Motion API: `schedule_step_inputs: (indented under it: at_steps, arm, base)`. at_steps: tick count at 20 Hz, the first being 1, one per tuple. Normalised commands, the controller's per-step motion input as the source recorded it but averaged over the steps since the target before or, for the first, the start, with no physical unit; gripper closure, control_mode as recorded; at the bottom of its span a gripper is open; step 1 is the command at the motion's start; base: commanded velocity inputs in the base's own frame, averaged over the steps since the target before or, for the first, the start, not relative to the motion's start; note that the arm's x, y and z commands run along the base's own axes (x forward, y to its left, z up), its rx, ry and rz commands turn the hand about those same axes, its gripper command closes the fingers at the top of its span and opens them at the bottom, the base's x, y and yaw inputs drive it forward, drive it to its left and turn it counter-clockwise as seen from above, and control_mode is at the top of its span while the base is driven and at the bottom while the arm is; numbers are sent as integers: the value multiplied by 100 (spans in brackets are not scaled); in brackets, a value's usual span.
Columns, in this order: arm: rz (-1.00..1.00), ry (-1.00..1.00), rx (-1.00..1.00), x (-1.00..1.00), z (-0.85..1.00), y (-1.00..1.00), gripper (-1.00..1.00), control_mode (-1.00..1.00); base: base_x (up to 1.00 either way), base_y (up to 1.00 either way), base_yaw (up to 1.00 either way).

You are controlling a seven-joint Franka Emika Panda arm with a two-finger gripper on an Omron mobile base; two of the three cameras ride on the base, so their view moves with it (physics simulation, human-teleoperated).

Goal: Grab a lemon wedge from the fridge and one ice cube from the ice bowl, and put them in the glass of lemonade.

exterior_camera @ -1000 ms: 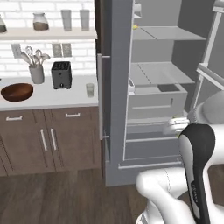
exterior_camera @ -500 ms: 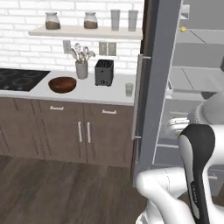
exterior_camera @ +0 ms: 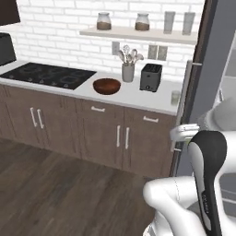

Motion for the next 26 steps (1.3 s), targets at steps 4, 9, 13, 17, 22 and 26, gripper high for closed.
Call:
schedule_step_inputs:
  at_steps: [4,9,13,17,22,26]
  arm:
    - [0,0,0,0,0,0,100,100]
    - [0,0,0,0,0,0,100,100]
    - [0,0,0,0,0,0,100,100]
    - [0,0,0,0,0,0,100,100]
    - [0,0,0,0,0,0,100,100]
    - [0,0,0,0,0,0,100,100]
  base:
    - [100,70,14]
    - [100,31,18]
    - [100,24,16]
    - [100,11,0]
    - [100,4,-28]
    - [100,0,-38]
